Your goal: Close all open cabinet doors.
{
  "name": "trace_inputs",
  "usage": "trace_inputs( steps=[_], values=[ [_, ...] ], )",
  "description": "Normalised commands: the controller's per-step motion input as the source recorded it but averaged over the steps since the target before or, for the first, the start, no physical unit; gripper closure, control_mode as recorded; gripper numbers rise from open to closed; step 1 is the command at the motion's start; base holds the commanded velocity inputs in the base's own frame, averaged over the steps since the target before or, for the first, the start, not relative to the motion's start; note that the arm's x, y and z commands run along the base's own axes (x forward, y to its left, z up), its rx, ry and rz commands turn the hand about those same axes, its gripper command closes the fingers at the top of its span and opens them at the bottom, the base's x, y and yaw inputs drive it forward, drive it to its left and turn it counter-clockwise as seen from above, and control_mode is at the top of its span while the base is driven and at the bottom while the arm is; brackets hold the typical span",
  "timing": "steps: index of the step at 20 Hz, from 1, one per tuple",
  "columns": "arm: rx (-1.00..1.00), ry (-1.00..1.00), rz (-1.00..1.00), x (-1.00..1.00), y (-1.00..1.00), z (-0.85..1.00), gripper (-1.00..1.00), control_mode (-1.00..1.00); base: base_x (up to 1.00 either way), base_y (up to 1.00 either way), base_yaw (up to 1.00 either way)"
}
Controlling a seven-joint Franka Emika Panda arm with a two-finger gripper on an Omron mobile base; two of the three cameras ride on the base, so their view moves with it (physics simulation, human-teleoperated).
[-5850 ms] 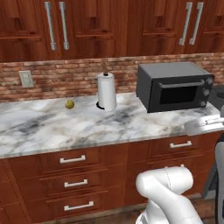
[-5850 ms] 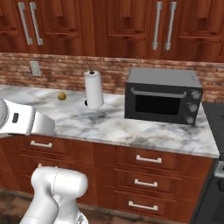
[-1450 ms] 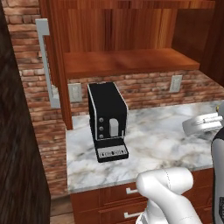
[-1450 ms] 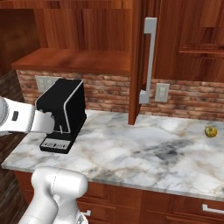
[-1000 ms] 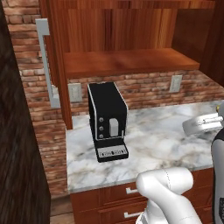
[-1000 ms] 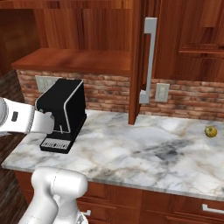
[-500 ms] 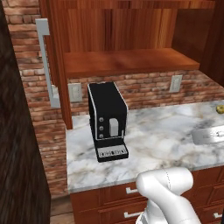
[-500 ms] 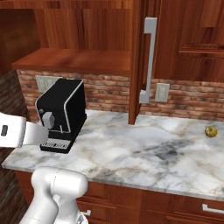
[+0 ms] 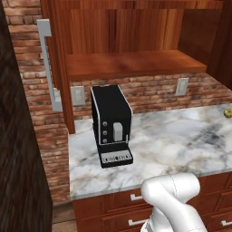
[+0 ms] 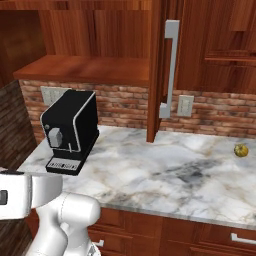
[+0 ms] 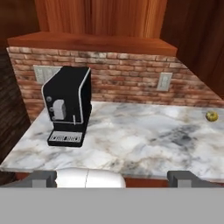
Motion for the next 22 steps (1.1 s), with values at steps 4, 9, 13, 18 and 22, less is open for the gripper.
trace_inputs(
  steps=[4, 9, 13, 18, 22],
  values=[
    [0.00, -0.10, 0.00, -0.14, -0.51, 0.01, -1.00, -1.00, 0.00, 0.00, 0.00],
    [0.00, -0.12, 0.00, 0.00, -0.46, 0.00, -1.00, -1.00, 0.00, 0.00, 0.00],
    [0.00, -0.14, 0.00, 0.00, -0.48, 0.00, -1.00, -1.00, 0.00, 0.00, 0.00],
    [0.00, -0.10, 0.00, 0.07, -0.47, 0.00, -1.00, -1.00, 0.00, 0.00, 0.00],
    [0.00, -0.03, 0.05, 0.30, -0.52, 0.00, -1.00, -1.00, 0.00, 0.00, 0.00]
  ],
)
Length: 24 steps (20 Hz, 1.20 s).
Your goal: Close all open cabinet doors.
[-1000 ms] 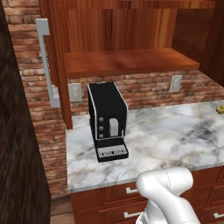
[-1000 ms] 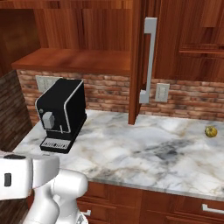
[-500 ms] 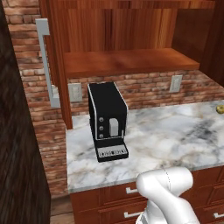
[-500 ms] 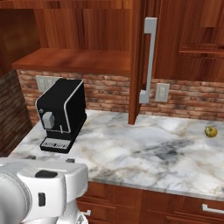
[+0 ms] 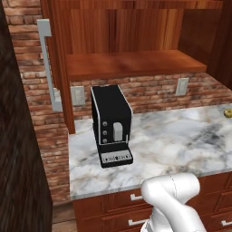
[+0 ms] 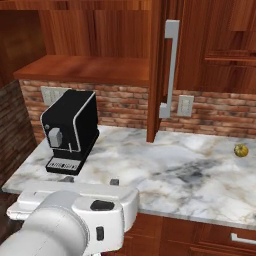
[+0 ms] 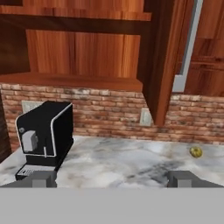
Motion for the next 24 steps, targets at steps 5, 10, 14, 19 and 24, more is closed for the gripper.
trace_inputs(
  steps=[5, 10, 14, 19, 24],
  values=[
    [0.00, 0.00, 0.07, 0.44, -0.49, 0.00, -1.00, -1.00, 0.00, 0.00, 0.00],
    [0.01, 0.00, 0.09, 0.56, -0.43, 0.00, -1.00, -1.00, 0.00, 0.00, 0.00],
    [0.03, -0.02, 0.11, 0.63, -0.49, 0.00, -1.00, -1.00, 0.00, 0.00, 0.00],
    [0.08, -0.02, 0.09, 0.54, -0.61, 0.00, -1.00, -1.00, 0.00, 0.00, 0.00],
    [0.05, -0.02, 0.09, 0.44, -0.48, 0.00, -1.00, -1.00, 0.00, 0.00, 0.00]
  ],
)
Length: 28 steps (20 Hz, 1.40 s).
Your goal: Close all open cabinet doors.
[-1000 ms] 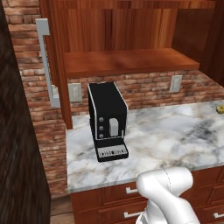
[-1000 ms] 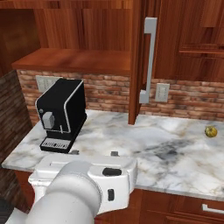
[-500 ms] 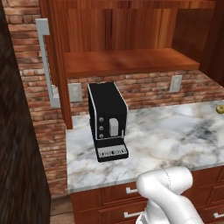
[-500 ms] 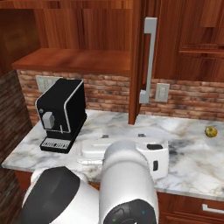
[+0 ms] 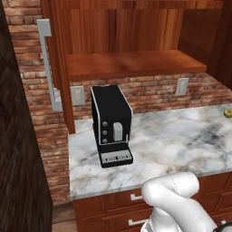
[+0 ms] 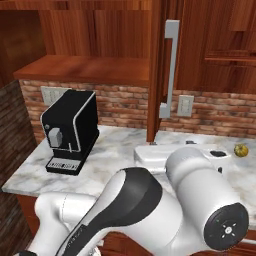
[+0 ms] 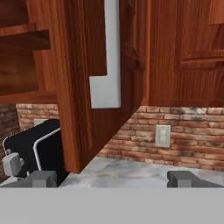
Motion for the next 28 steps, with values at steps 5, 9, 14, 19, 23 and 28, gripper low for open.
trace_inputs(
  steps=[5, 9, 14, 19, 23, 28],
  values=[
    [0.06, -0.02, 0.09, 0.45, -0.49, 0.00, -1.00, -1.00, 0.00, 0.00, 0.00],
    [0.09, -0.04, 0.12, 0.26, -0.29, 0.00, -1.00, -1.00, 0.00, 0.00, 0.00],
    [0.10, -0.09, 0.14, 0.05, -0.03, 0.00, -1.00, -1.00, 0.00, 0.00, 0.00],
    [0.06, -0.20, 0.11, 0.00, 0.04, -0.04, -1.00, -1.00, 0.00, 0.00, 0.00],
    [0.06, -0.22, 0.11, 0.00, 0.13, -0.04, -1.00, -1.00, 0.00, 0.00, 0.00],
    [0.04, -0.17, 0.11, 0.01, 0.15, -0.01, -1.00, -1.00, 0.00, 0.00, 0.00]
  ],
)
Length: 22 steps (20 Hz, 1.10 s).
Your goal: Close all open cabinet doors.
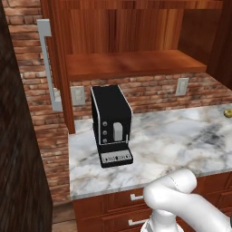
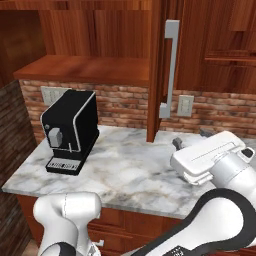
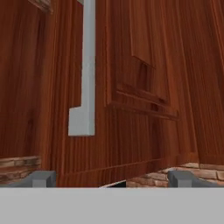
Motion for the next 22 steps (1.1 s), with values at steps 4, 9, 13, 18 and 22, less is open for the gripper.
trace_inputs(
  steps=[4, 9, 13, 18, 22],
  values=[
    [0.00, -0.02, 0.12, 0.17, 0.33, -0.02, -1.00, -1.00, 0.00, 0.00, 0.00],
    [0.01, 0.00, 0.13, 0.24, 0.10, 0.00, -1.00, -1.00, 0.00, 0.00, 0.00],
    [0.01, 0.00, 0.13, 0.18, 0.01, 0.00, -1.00, -1.00, 0.00, 0.00, 0.00],
    [0.01, 0.00, 0.14, 0.21, 0.00, 0.00, -1.00, -1.00, 0.00, 0.00, 0.00],
    [0.02, 0.00, 0.15, 0.30, 0.00, 0.00, -1.00, -1.00, 0.00, 0.00, 0.00]
  ],
)
